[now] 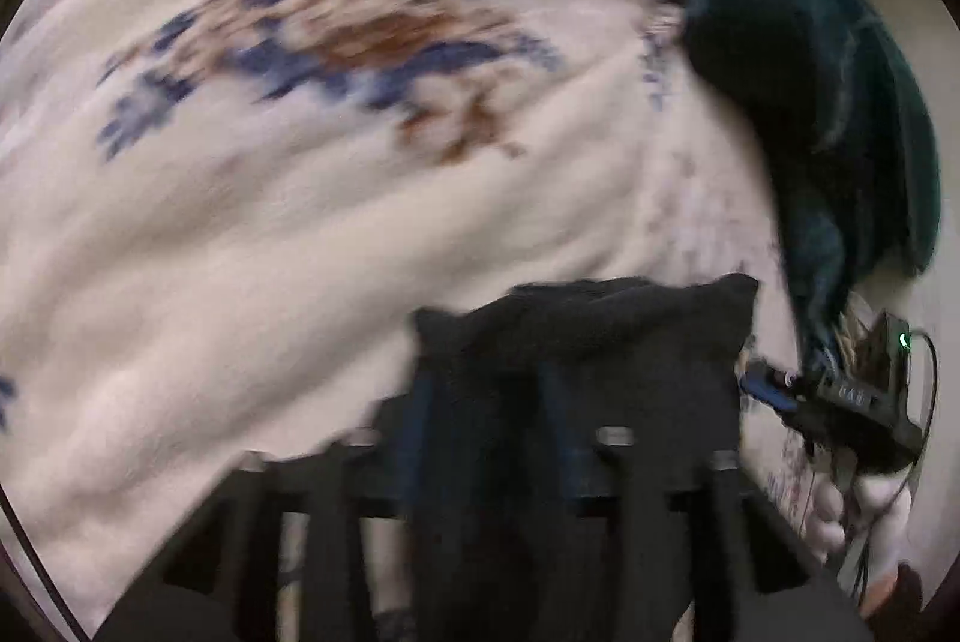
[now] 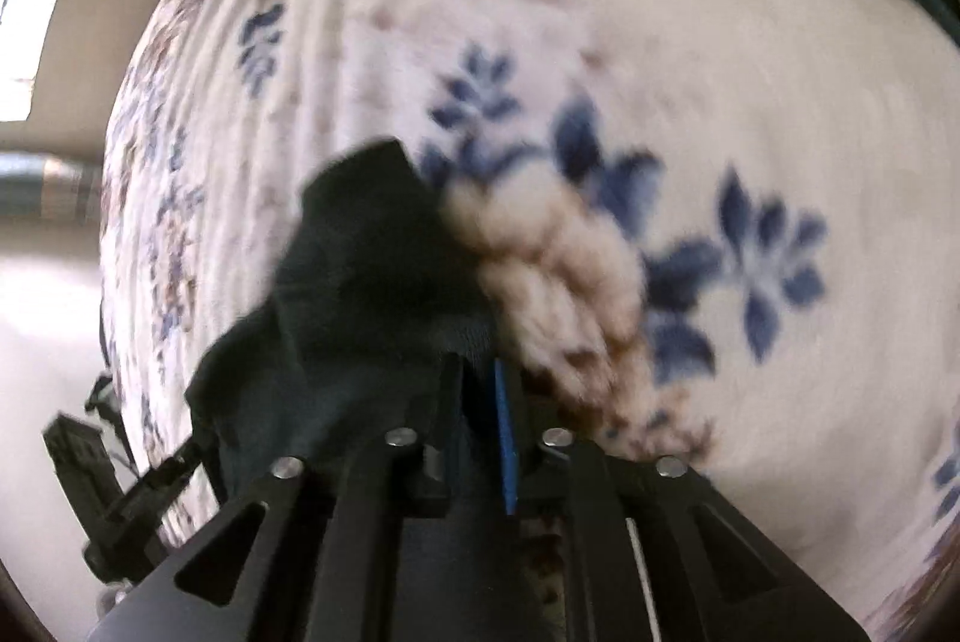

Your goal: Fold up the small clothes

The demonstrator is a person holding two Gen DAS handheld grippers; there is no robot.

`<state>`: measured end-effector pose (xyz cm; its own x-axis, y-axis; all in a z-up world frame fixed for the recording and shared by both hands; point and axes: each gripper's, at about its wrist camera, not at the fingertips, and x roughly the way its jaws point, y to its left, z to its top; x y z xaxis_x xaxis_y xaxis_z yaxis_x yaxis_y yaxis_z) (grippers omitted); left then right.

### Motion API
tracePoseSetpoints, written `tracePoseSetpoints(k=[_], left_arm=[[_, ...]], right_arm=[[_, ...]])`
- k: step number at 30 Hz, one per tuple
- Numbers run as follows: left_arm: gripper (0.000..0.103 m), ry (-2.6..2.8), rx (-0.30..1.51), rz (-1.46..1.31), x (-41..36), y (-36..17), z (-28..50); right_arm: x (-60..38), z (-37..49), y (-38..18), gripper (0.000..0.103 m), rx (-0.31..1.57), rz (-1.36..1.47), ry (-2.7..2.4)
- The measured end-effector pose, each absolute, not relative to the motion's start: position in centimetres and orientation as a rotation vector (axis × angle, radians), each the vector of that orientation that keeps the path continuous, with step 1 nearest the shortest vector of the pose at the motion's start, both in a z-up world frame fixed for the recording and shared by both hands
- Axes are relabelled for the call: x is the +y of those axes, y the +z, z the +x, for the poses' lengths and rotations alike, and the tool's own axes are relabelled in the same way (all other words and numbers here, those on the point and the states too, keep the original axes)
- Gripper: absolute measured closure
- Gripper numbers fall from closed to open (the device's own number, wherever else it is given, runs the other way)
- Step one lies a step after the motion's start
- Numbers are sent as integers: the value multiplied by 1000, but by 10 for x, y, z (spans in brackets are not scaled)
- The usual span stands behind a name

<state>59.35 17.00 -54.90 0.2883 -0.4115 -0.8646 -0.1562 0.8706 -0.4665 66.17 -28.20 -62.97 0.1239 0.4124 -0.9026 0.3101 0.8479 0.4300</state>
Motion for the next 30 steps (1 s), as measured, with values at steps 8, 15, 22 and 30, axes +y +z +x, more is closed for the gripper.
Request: tracePoseSetpoints(k=[8,15,22,30], left_arm=[[60,-119,1310,-471,160,-565,629],[50,-203,1272,-492,150,-503,558],[47,-83,1452,-277,131,-553,480],[49,-119,1386,-445,169,-537,476]], right_arm=[[-254,719,-650,48,1534,338,76],[-251,683,-611,46,1562,463,99],[-234,544,-624,46,1707,472,114],[-214,503,-646,39,1641,451,70]])
